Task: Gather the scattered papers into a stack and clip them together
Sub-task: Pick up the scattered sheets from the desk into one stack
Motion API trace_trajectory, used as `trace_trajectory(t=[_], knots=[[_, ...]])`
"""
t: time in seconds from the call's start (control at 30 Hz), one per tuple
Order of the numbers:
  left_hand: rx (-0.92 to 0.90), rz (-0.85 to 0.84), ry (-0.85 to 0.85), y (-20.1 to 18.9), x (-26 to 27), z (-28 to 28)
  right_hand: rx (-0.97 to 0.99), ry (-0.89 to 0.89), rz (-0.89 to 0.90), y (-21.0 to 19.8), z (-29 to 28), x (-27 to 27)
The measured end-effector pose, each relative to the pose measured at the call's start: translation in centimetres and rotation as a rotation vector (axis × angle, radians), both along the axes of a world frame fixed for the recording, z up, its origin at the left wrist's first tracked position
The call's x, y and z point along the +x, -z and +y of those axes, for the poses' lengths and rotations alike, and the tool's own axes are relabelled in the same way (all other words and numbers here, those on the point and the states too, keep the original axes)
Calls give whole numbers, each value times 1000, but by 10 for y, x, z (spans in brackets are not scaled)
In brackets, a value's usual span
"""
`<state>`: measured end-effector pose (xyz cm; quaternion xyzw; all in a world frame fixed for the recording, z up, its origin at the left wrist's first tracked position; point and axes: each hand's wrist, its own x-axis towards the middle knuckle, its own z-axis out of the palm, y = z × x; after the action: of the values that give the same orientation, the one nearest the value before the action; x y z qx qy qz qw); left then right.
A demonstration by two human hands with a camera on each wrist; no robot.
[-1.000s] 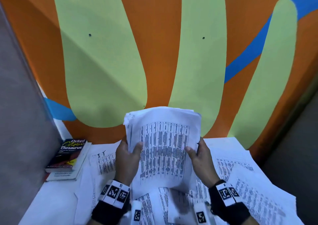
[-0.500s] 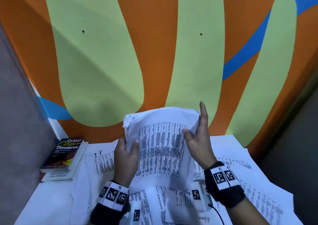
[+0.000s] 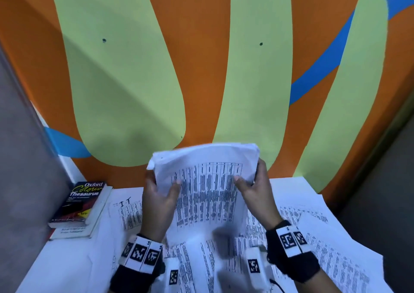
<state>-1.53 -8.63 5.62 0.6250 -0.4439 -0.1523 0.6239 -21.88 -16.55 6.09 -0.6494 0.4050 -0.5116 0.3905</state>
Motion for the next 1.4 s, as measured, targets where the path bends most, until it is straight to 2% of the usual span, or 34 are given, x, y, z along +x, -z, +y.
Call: trace_trajectory(t=[0.07,0.17,0.27,0.33,0.4,0.47,0.53,0.63,0.7,0.77,0.8,0.93,1.17,1.23,1.4], knots=[[103,-21,8,15,-1,-2,84,8,104,23,0,-1],[108,-6,-10,15,-5,-1,98,13,66,31,7,-4],[82,61,156,17,3,3,76,35,-16,22,7,-11],[143,119,267,19,6,5,104,22,-67,24,5,-18],[238,65,278,25,4,3,140,-12,-81,28,7,-23],[260,-3,256,30,-5,0,152,-25,28,30,7,-36],[236,-1,178,31,-13,-3,209,58,226,36,0,-65],[167,16,58,26,-16,-2,395,408,648,60,-8,-139],[142,-3,2,25,-19,-1,612,656,826,73,7,-191],[135,-37,-39,25,-23,-1,806,790,861,85,32,-232],[129,-57,-50,24,-24,-1,890,797,861,91,44,-246],[89,-34,-11,29,-37,-9,1082,679,935,117,76,-267],[85,-35,78,33,-64,-16,1078,686,877,131,80,-255],[85,-48,90,35,-67,-16,1054,707,787,127,80,-259],[119,-59,92,45,-62,-19,778,812,679,114,88,-271]])
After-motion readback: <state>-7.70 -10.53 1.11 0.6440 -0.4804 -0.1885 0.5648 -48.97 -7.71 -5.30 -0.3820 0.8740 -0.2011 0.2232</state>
